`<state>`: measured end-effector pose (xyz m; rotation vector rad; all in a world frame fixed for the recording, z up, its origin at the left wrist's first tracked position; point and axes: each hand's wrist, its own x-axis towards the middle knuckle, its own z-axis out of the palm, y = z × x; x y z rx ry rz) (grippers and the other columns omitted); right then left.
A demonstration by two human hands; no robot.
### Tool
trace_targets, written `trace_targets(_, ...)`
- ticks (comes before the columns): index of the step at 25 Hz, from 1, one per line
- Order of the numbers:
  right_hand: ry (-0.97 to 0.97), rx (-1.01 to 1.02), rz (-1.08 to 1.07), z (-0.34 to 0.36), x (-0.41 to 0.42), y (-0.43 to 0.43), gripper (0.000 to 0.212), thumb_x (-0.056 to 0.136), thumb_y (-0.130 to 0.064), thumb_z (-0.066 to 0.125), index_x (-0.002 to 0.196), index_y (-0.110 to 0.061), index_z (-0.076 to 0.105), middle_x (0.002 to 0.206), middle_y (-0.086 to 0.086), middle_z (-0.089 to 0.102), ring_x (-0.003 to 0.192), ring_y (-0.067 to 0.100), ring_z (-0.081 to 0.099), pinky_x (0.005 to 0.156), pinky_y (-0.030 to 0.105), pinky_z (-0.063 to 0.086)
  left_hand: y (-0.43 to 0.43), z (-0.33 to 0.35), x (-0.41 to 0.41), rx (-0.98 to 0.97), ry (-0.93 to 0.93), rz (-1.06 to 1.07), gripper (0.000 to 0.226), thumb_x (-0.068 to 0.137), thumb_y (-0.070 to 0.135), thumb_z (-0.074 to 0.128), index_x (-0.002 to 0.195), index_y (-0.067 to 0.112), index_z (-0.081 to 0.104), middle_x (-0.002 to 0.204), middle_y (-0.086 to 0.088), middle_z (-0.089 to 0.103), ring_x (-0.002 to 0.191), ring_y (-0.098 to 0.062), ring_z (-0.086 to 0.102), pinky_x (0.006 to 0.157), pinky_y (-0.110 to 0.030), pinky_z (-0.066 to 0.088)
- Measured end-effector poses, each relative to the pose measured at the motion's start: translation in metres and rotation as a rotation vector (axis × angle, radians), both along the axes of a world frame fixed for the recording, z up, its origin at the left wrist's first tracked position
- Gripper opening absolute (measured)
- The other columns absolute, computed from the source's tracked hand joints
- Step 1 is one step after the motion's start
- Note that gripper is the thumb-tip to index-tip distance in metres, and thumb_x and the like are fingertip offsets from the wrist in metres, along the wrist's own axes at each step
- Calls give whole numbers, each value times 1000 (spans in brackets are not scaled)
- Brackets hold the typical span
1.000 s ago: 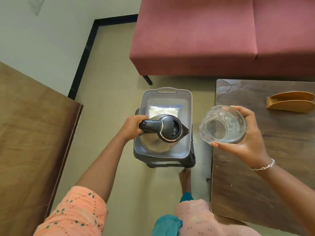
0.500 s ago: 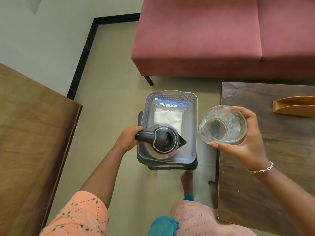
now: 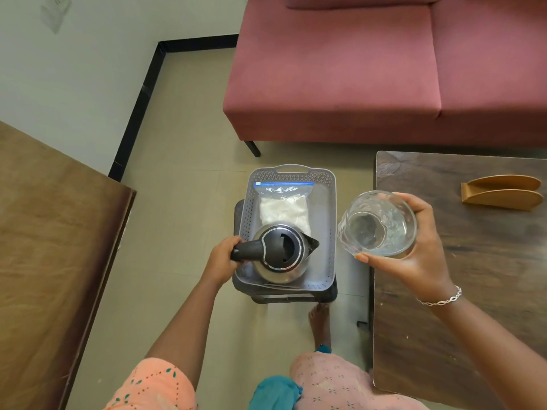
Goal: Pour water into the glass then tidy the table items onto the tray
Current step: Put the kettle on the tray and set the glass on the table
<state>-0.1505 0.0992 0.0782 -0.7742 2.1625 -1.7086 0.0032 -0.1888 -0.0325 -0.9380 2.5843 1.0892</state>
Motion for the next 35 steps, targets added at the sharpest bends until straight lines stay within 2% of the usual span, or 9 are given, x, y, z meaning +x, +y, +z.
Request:
trace_targets(4,0,3,-20,1,0,2,89,52,-65,73,122,-29,32,119,-38,42,111,-9,48,90,4,39,-7,-7,-4,-31,-74,23,27,73,-2,68,84,15,50,91,-8,57,80,-23,51,62,-27,37)
trace_targets(8,15,3,-25,0,-1,5,89,51,-64,74,122,-30,32,120,-38,41,111,-10,47,90,3,38,-11,-8,-5,-50,-162,45,33,71,3,70,99,11,54,106,-11,60,91,-28,56,73,-29,41)
trace_targets(13,49,4,-38,-1,-4,11,88,47,-42,79,121,-29,33,118,-38,42,110,-10,48,90,5,38,-9,39,-30,2,-348,-90,96,61,18,84,140,15,27,143,-10,33,131,-28,34,107,-43,33)
trace_targets(17,59,-2,-78,5,-7,19,86,48,-39,79,120,-29,33,117,-40,43,108,-12,48,88,2,38,43,125,-75,345,-68,-80,84,75,42,71,142,24,25,147,2,31,132,-12,32,104,-29,30)
trace_targets(19,66,-1,-115,6,-8,24,87,48,-41,80,121,-29,34,116,-39,43,108,-9,49,89,5,40,83,159,-93,602,99,-83,76,78,55,57,142,28,28,149,7,30,133,-4,31,108,-24,26)
trace_targets(21,65,14,-137,6,-11,30,90,48,-44,80,122,-26,34,116,-39,43,108,-7,50,89,8,41,122,180,-106,687,214,-121,74,79,67,41,141,29,30,148,11,33,132,1,31,109,-21,25)
trace_targets(24,69,36,-173,8,-15,45,92,48,-47,79,123,-25,33,117,-40,42,109,-6,50,88,7,42,171,188,-119,768,238,-178,84,72,80,29,141,31,31,146,14,35,135,1,29,117,-32,19)
trace_targets(28,68,41,-188,9,-25,76,90,49,-47,79,122,-29,31,117,-39,42,110,-5,50,87,5,42,218,180,-133,852,180,-133,109,50,93,36,141,34,31,146,19,34,136,-1,29,118,-44,17)
trace_targets(35,53,92,-198,-7,-51,163,89,46,-52,78,121,-34,34,119,-14,49,108,6,53,89,9,42,309,167,-158,932,211,-34,117,45,95,38,143,33,23,146,13,38,135,-7,33,117,-39,22)
